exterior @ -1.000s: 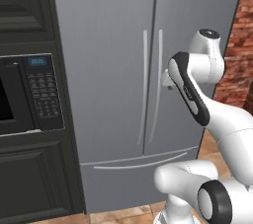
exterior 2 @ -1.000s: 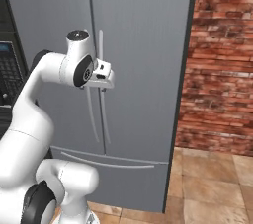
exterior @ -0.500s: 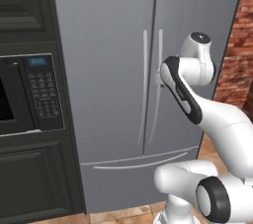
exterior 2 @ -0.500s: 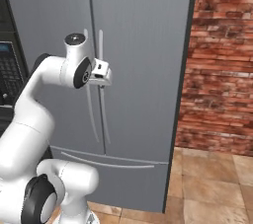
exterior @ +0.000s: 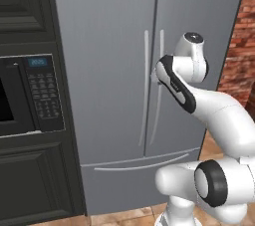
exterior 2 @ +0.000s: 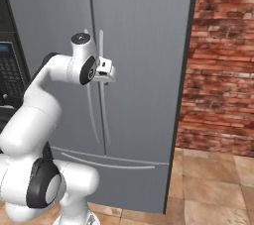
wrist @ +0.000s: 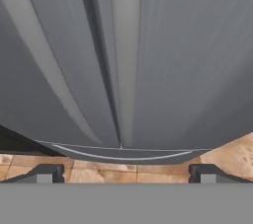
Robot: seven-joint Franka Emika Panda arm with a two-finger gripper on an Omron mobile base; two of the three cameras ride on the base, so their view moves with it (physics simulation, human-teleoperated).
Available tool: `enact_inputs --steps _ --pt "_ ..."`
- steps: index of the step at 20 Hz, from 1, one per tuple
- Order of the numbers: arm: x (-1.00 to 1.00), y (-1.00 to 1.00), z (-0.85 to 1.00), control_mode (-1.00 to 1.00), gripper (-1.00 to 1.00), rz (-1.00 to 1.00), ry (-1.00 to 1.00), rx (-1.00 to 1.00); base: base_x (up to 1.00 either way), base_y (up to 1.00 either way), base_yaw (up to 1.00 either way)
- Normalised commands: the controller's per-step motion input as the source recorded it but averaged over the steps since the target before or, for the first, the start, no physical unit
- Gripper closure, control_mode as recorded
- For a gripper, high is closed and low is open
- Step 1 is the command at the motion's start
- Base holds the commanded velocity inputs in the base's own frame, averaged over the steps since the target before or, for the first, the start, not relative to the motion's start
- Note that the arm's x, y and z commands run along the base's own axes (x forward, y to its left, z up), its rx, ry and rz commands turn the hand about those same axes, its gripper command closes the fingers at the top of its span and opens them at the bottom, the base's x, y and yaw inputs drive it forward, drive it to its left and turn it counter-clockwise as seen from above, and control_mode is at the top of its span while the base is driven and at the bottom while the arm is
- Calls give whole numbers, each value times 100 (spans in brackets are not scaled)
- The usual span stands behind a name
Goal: Gather the lemon wedge and lemon from the fridge and place them on a tray on the dining counter. Then gather the fishs from the fridge and place them on the other tray.
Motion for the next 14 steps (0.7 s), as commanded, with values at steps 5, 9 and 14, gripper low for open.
enact_inputs --steps 5,9,14 --pt "38 0 -14 -100 -100 0 0 -5 0 0 0" --pt "35 0 -10 -100 -100 0 0 -3 0 0 0" --pt "33 0 -18 -100 -100 0 0 -3 0 0 0"
